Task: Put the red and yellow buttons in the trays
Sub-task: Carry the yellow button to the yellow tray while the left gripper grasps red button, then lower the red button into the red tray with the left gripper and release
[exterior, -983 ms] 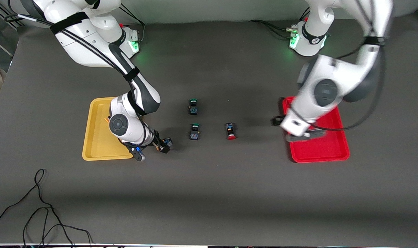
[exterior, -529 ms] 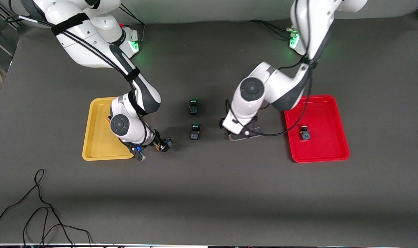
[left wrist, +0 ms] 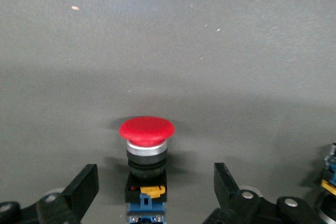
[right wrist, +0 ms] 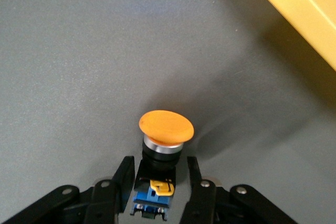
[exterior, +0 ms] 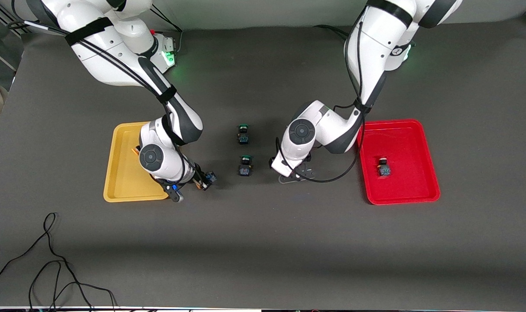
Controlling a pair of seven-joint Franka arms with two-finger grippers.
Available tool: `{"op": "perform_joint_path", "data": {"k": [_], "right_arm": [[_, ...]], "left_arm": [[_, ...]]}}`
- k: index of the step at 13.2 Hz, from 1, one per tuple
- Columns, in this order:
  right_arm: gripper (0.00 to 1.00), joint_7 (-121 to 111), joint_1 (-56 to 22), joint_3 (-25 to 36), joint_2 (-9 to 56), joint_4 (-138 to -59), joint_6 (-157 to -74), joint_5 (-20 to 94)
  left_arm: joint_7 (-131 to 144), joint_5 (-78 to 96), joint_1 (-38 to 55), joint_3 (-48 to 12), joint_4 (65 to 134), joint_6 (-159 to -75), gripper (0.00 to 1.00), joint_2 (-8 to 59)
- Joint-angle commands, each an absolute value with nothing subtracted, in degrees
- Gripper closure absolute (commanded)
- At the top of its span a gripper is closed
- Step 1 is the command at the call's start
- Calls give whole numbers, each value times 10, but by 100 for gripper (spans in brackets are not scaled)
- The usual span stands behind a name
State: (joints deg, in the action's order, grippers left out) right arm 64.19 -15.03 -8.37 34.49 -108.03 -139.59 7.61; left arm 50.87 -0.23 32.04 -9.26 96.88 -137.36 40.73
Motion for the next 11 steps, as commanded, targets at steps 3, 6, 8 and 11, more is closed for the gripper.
{"op": "perform_joint_path", "data": {"k": [3,6,8,11], "right_arm": [[73,651,-144,-77,299,-1078,-1359,63],[73,591,-119,-66,228,-1076,-1247,63],[73,519,-115,-27,188,-1079,-1189,63],[73,390,-115,44,161,-1126,-1192,64]], "left_arm": [[559,-10,344,-83,958,-1365,100,411],[573,-10,344,-83,958,-1364,100,411],[576,-10,342,-82,955,-1361,100,405],[561,-7,310,-83,956,-1269,100,331]]}}
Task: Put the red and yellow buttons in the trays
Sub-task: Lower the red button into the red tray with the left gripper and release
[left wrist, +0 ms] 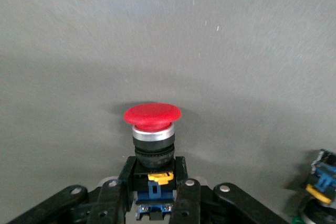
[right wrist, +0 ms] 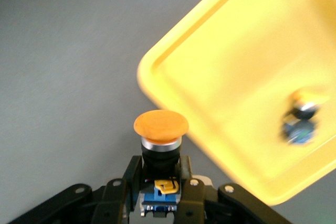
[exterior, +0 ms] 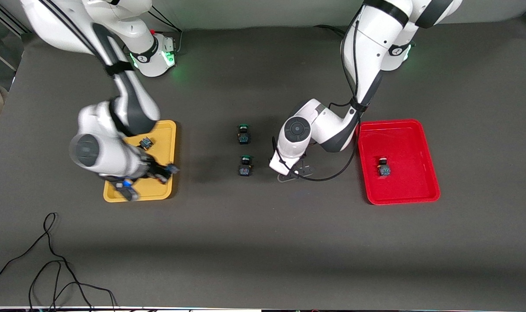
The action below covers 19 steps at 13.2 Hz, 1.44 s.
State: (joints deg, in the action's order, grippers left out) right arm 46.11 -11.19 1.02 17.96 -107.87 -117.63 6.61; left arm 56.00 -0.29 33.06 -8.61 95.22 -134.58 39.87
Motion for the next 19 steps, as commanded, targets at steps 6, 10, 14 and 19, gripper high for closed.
{"op": "perform_joint_path", "data": {"k": [6,10,14,19], "right_arm": [[73,286,-114,93,172,-1247,-1382,73],[73,283,-115,92,197,-1250,-1410,91],[73,283,-115,91,220,-1244,-1439,91],[0,289,-117,91,204,-1242,-1420,105]], "left_arm": [[333,35,135,-85,1025,-1059,100,148],[113,8,-12,-81,1086,-1060,100,139],[38,-34,-68,-80,1220,-1254,100,157],[10,-62,-83,-81,1255,-1344,30,200]]}}
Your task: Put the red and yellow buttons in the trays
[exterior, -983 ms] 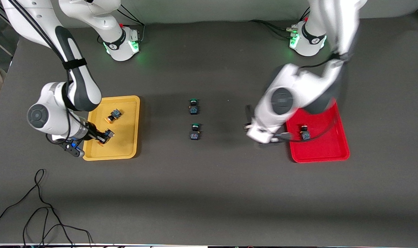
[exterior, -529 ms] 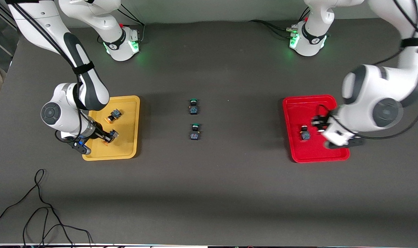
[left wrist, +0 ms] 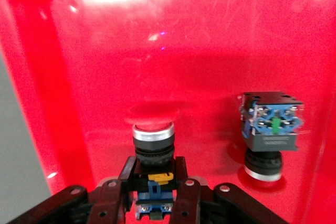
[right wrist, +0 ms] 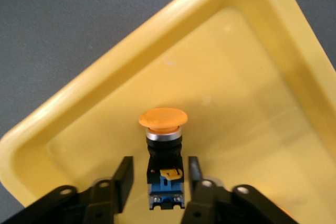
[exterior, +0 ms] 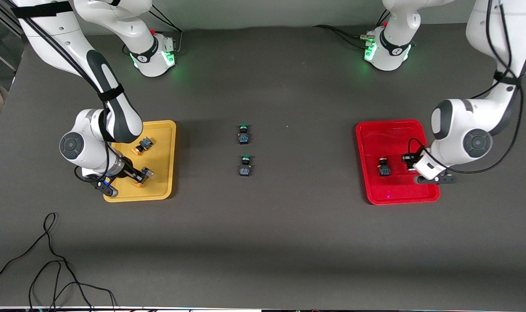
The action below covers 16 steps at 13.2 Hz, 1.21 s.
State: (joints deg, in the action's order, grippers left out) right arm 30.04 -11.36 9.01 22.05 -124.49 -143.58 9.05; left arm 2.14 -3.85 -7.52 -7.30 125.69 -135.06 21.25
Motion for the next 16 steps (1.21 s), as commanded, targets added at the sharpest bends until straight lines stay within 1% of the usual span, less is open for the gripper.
{"op": "perform_joint_path", "data": {"k": [1,2,3,4,6,7,9,12,13,15,16], "right_arm": [[0,282,-118,91,179,-1243,-1389,105],[0,281,-118,90,140,-1242,-1347,99],[0,281,-119,89,101,-1241,-1312,98],[0,280,-120,84,69,-1238,-1281,97],[0,259,-119,66,12,-1240,-1241,72],[0,231,-119,65,-15,-1241,-1217,54],[0,215,-118,64,-63,-1251,-1177,48],[0,171,-115,63,-175,-1260,-1109,14],[0,158,-115,62,-201,-1260,-1095,11],[0,151,-108,45,-235,-1252,-1064,-49],[0,137,-99,42,-238,-1234,-1049,-51]], "left_arm": [[7,-66,-82,-80,1246,-1330,1,198],[7,-66,-82,-81,1228,-1302,0,190],[5,-66,-83,-81,1201,-1252,0,175],[5,-66,-83,-82,1162,-1183,0,158],[-10,-62,-83,-83,1081,-1056,0,124],[-19,-56,-83,-83,1049,-1009,0,107],[-34,-49,-83,-82,1007,-933,0,71],[-48,-39,-83,-82,987,-876,0,12],[-47,-31,-83,-83,983,-868,0,-2],[-47,-19,-73,-81,976,-861,0,-25],[-42,-15,-56,-78,969,-853,0,-26]]}}
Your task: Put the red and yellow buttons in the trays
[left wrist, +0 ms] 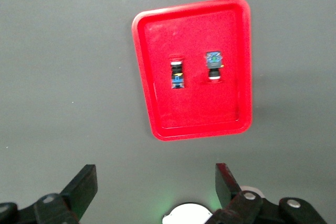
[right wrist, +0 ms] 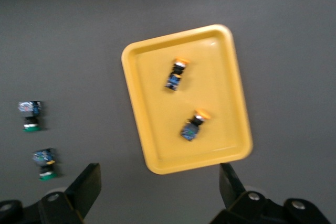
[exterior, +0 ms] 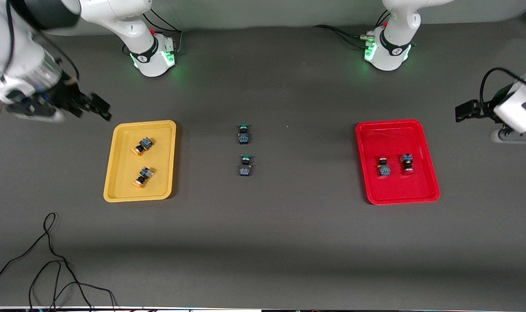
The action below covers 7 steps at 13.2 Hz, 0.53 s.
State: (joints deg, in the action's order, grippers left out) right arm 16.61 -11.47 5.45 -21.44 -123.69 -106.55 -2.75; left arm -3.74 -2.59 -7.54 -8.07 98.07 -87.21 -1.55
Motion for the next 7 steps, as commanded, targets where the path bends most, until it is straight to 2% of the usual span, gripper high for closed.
{"op": "perform_joint_path", "data": {"k": [1,3,7], "right_arm": [[0,114,-89,47,-231,-1208,-1029,-47],[0,66,-86,52,-217,-1167,-1018,-31],[0,61,-87,58,-122,-1054,-967,-11]], "left_arm": [[-40,-14,-27,-54,958,-845,0,-25],[-40,-12,42,8,938,-843,0,-19],[-38,3,45,17,933,-857,0,-7]]}}
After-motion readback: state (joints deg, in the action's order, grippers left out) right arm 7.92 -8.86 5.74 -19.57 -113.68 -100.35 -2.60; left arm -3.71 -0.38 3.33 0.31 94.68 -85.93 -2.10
